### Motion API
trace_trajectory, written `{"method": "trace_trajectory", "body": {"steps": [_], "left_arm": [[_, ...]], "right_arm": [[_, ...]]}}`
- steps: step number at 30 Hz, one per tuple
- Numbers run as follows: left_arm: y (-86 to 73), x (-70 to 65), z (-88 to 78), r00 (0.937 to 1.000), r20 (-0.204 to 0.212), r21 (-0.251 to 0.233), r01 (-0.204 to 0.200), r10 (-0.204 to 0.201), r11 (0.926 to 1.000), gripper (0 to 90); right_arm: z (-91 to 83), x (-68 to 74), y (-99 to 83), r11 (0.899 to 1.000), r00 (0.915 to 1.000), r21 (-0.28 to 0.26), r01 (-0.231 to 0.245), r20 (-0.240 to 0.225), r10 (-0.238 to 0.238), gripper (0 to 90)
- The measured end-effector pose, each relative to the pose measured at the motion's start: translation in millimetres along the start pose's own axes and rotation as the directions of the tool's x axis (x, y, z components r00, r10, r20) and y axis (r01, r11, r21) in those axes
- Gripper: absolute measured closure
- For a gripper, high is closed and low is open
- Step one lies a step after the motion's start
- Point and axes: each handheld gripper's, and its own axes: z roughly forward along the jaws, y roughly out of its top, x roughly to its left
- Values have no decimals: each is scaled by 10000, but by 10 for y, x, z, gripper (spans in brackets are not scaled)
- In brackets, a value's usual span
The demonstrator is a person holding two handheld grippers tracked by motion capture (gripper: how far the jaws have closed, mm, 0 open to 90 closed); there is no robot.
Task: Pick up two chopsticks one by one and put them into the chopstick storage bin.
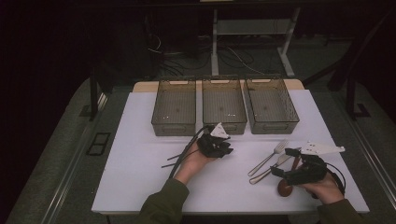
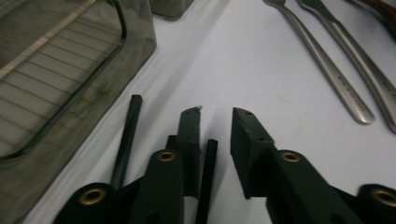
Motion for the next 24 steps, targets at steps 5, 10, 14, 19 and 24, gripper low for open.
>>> {"method": "trace_trajectory", "body": {"steps": [5,10,14,19,24], "left_arm": [[-55,-6,-280,9996,140,-53,-231,231,9997,664],[-253,28,-503,9997,29,-95,-234,235,9997,693],[-422,88,-627,9996,-133,132,-236,238,9996,711],[-571,120,-734,9997,-174,262,-141,145,9996,750],[-664,158,-791,10000,-66,247,27,-25,9997,767]], "right_arm": [[1,5,0,10000,10000,1,28,12,-28,12],[5,11,-2,10000,10000,4,66,28,-66,12],[6,13,-2,10000,10000,1,64,35,-64,12],[2,9,-4,10000,10000,5,65,26,-65,12],[-2,13,-4,9999,9999,-16,101,6,-101,12]]}}
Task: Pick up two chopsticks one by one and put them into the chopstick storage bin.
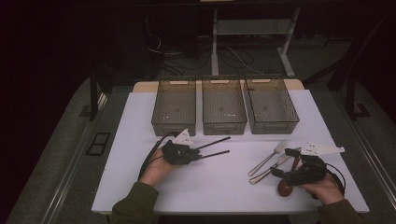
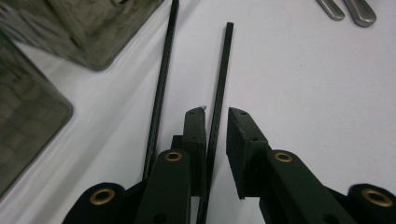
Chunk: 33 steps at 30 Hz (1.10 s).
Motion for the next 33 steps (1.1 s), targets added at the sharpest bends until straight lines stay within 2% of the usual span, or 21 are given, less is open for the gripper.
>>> {"method": "trace_trajectory", "body": {"steps": [7,12,15,16,21,29,33], "left_arm": [[-110,21,-68,9999,-145,281,51,-47,9996,782],[-159,52,-79,9998,-45,387,190,-188,9991,800],[-162,49,-60,9999,-41,482,109,-108,9988,816],[-169,49,-45,10000,-48,692,48,-45,9976,819],[-183,56,-38,10000,-6,593,62,-62,9982,830],[-174,54,-36,10000,-29,632,37,-36,9980,847],[-170,60,-37,9996,33,655,276,-279,9975,855]], "right_arm": [[6,-1,-1,10000,10000,18,-3,0,3,12],[1,-1,-1,10000,10000,-17,11,13,-11,12],[4,1,-3,10000,10000,8,10,11,-10,12],[4,1,-3,10000,10000,9,14,10,-14,12],[10,7,-9,10000,10000,11,40,19,-40,12],[84,71,-64,9983,9984,130,566,-67,-565,12],[174,98,-114,9965,9975,458,703,-152,-697,12]]}}
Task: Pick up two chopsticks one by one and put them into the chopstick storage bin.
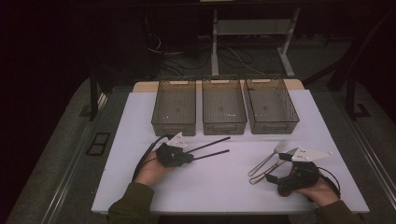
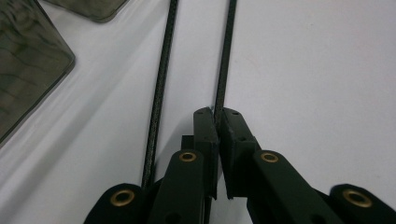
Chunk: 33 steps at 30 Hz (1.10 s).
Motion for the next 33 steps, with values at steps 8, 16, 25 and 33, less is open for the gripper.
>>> {"method": "trace_trajectory", "body": {"steps": [8,16,25,33], "left_arm": [[19,-15,11,9996,146,-42,223,-222,9997,861],[87,-47,-61,9992,266,-512,299,-285,9982,861],[174,-92,-202,9992,250,-1000,345,-322,9944,861],[252,-131,-315,9986,220,-1364,498,-473,9894,861]], "right_arm": [[99,26,-19,9996,9999,270,-37,-98,40,12],[74,13,-11,9998,9999,162,-122,-88,123,12],[61,4,-5,9999,9999,89,-142,-79,143,12],[56,2,-1,9999,9999,58,-154,-41,154,12]]}}
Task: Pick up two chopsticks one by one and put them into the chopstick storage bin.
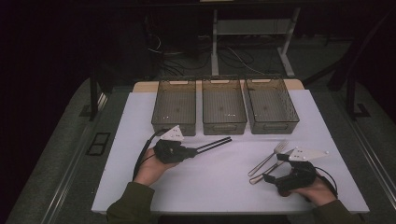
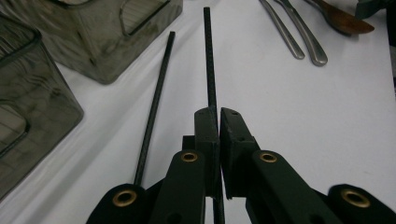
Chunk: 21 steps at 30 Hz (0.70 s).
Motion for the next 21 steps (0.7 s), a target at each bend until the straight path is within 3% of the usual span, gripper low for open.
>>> {"method": "trace_trajectory", "body": {"steps": [7,21], "left_arm": [[68,-30,-88,9998,14,-397,218,-218,9990,860],[116,37,-300,9961,-618,-1134,554,-627,9920,860]], "right_arm": [[1,-4,-1,10000,10000,13,-28,-2,28,12],[-4,-6,2,10000,10000,8,-82,-7,82,12]]}}
